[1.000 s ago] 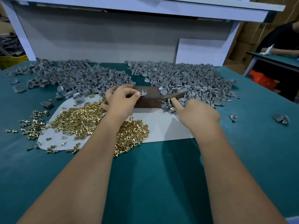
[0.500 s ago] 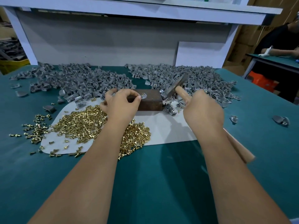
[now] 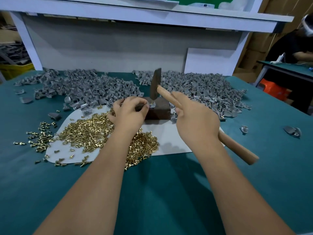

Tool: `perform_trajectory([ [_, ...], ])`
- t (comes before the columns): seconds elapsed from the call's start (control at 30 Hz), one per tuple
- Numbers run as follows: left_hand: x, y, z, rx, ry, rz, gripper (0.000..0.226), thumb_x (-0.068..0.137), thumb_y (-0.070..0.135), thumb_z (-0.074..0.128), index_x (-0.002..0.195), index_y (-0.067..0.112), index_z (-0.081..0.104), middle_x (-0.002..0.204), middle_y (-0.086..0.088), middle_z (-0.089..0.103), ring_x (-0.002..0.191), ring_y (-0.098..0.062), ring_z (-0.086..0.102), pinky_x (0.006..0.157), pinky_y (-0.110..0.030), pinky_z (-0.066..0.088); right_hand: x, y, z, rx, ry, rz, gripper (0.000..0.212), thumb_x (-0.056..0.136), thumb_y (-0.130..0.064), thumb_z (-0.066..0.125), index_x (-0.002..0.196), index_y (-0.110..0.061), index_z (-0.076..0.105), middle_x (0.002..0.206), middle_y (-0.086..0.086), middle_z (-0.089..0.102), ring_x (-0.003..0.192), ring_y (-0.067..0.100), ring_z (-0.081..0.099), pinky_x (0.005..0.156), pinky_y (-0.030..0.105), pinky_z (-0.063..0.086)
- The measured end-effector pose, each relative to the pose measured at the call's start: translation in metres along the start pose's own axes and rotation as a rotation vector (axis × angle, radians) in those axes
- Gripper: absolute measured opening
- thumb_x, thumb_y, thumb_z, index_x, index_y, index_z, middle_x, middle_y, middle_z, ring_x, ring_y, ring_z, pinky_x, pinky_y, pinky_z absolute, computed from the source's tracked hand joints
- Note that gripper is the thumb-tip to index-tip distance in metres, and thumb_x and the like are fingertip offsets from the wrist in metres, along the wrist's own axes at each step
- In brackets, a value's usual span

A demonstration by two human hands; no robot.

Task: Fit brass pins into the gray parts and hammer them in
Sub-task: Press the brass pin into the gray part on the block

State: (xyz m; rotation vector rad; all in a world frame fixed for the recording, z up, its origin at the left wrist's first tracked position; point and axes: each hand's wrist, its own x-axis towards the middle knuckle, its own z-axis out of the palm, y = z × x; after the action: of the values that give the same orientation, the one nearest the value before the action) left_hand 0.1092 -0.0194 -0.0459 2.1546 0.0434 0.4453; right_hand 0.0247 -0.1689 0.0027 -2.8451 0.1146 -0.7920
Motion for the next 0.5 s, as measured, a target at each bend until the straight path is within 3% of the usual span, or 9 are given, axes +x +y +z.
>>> perform_trajectory([
  [0.1, -0.0005, 0.002, 0.0003, 0.036, 0.013, -0.013, 0.02, 0.088, 0.049, 0.066, 0.07, 0.045, 0.06, 0.124, 0.027, 0.058, 0.137, -0.017, 0.023, 0.108, -0.05, 0.011, -0.0015, -0.0005, 0.0002, -0.036, 0.076, 0.009, 0.06, 0.097, -0.022, 0.047, 0.138, -0.057, 0.02, 0.076, -0.002, 0.05, 0.053, 0.018, 0.04, 0.043, 0.025, 0.02],
  [0.2, -0.0006, -0.0007, 0.0003, 0.06, 0.026, 0.019, 0.013, 0.089, 0.048, 0.065, 0.078, 0.044, 0.061, 0.123, 0.025, 0.059, 0.137, -0.019, 0.024, 0.107, -0.053, 0.013, -0.0041, 0.0, -0.0018, -0.017, 0.16, 0.019, 0.063, 0.096, -0.022, 0.049, 0.142, -0.055, 0.02, 0.074, -0.001, 0.05, 0.049, 0.014, 0.035, 0.042, 0.023, 0.018],
  [0.37, -0.0006, 0.0031, -0.0013, 0.027, 0.029, -0.026, 0.026, 0.086, 0.048, 0.07, 0.063, 0.046, 0.057, 0.121, 0.028, 0.058, 0.137, -0.014, 0.022, 0.108, -0.051, 0.011, -0.0058, -0.0029, 0.0017, -0.106, -0.021, -0.044, 0.064, 0.096, -0.021, 0.044, 0.141, -0.056, 0.014, 0.079, 0.0, 0.053, 0.054, 0.019, 0.038, 0.048, 0.027, 0.025],
  [0.5, -0.0011, -0.0023, -0.0005, 0.006, 0.009, 0.013, 0.025, 0.088, 0.048, 0.067, 0.065, 0.049, 0.056, 0.121, 0.028, 0.058, 0.136, -0.015, 0.023, 0.105, -0.051, 0.01, -0.0072, -0.0071, -0.0036, -0.021, 0.187, 0.018, 0.068, 0.092, -0.018, 0.053, 0.144, -0.05, 0.023, 0.071, 0.001, 0.044, 0.046, 0.011, 0.025, 0.044, 0.022, 0.013],
])
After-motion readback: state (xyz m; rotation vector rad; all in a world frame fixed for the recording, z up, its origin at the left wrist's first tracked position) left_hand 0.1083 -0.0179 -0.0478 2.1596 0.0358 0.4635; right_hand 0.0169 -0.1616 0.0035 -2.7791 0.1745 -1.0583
